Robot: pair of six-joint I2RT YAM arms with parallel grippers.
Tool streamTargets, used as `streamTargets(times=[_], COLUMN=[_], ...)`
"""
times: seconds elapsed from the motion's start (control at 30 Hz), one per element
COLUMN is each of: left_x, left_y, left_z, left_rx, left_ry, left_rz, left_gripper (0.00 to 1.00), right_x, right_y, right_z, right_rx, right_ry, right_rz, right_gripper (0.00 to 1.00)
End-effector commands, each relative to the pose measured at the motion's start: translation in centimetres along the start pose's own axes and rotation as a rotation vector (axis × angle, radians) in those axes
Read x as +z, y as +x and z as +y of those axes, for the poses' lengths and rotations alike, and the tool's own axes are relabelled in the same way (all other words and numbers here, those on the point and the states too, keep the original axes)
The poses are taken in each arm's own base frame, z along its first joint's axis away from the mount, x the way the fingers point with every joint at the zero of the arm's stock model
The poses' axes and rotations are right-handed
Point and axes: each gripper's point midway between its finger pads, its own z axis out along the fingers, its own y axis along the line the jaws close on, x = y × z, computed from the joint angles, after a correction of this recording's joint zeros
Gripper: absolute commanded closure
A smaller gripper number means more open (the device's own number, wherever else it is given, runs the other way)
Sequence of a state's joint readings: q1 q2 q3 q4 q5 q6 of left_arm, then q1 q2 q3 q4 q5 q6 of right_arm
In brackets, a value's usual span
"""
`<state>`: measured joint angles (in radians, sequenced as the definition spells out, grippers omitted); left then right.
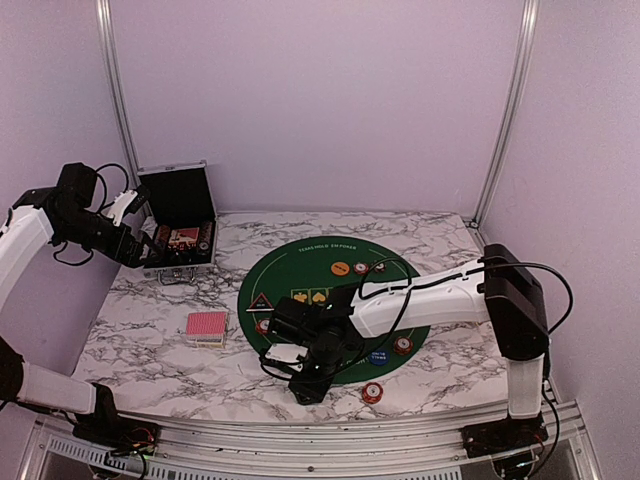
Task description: Distribute texas hold em gaming equipment
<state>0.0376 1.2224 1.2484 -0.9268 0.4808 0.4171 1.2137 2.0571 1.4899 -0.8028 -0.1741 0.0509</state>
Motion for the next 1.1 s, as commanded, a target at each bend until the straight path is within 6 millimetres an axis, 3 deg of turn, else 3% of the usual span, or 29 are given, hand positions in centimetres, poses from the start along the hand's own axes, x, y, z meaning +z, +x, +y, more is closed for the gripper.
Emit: streamTargets(times=[0.0,0.33,0.73,0.8,1.07], left_x=[-0.7,-0.7,-0.6,-0.6,-0.3], left_y=[-0.2,-0.2,-0.2,-0.2,0.0], left_z=[-0.3,-0.4,-0.4,-0.4,-0.5], left_rx=[0.011,0.008,0.007,0.006,0.011], left_ry=[0.003,0.008,0.011,0.012,0.026], left_rz=[-0.001,-0.001,-0.002,-0.001,0.005], left_gripper=[0.01,0.01,0.01,0.01,0.01], right_x=[-1.0,-1.9,-3.2,-3.5,-5.6], right_y=[-1.0,-1.4,-1.8,-1.9,-1.6], right_z=[0.6,0.6,0.7,0.6,-2.3], right_rx=[-0.014,-0.009,-0.005,-0.002,0.097], right_ry=[0.001,0.007,0.013,0.02,0.083], right_rz=[-0.026,-0.045,-0.065,-0.07,-0.111], right_gripper=[0.57,0.67,0.69,0.74,0.79])
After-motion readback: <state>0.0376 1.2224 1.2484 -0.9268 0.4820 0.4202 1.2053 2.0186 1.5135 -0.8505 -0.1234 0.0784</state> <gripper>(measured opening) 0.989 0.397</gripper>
